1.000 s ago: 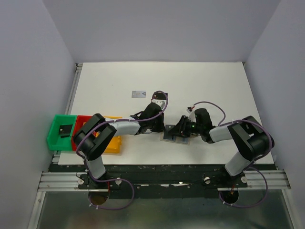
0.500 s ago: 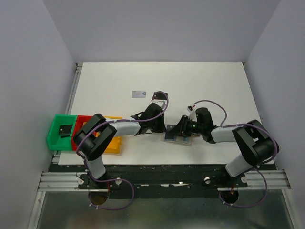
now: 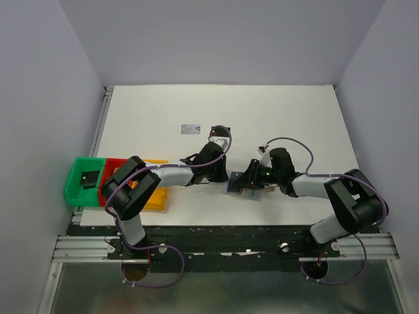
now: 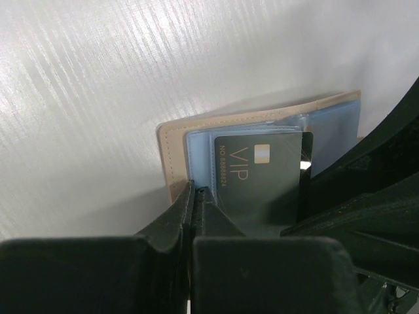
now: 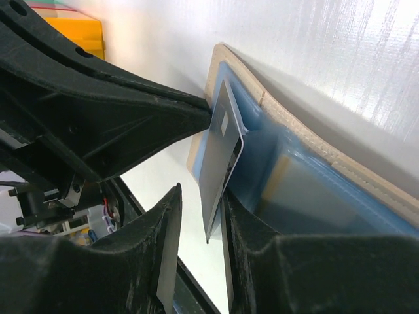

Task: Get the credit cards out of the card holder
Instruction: Remove the credit card from the card holder.

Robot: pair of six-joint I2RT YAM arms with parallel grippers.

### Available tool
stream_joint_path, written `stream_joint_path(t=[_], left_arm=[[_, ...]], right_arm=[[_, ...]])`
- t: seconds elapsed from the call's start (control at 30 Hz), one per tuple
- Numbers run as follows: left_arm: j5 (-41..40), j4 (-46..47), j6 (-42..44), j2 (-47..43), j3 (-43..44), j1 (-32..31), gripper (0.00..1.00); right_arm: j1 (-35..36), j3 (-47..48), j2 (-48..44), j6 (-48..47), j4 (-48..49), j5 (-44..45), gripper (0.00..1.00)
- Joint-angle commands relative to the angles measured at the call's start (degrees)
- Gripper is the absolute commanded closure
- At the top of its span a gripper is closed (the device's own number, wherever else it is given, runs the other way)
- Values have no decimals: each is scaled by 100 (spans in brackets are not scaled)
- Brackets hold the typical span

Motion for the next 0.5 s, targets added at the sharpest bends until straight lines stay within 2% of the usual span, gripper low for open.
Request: stream_joint_path(t=[0.0,0.47], left_arm=[[-107,-379,33,162,-91,-65,100],[-151,-466,42,232,-56,-64,100]], right_arm=[[-43,83,-253,-188,-265,119,63],[-139,39,-614,-302,-591,198,63]])
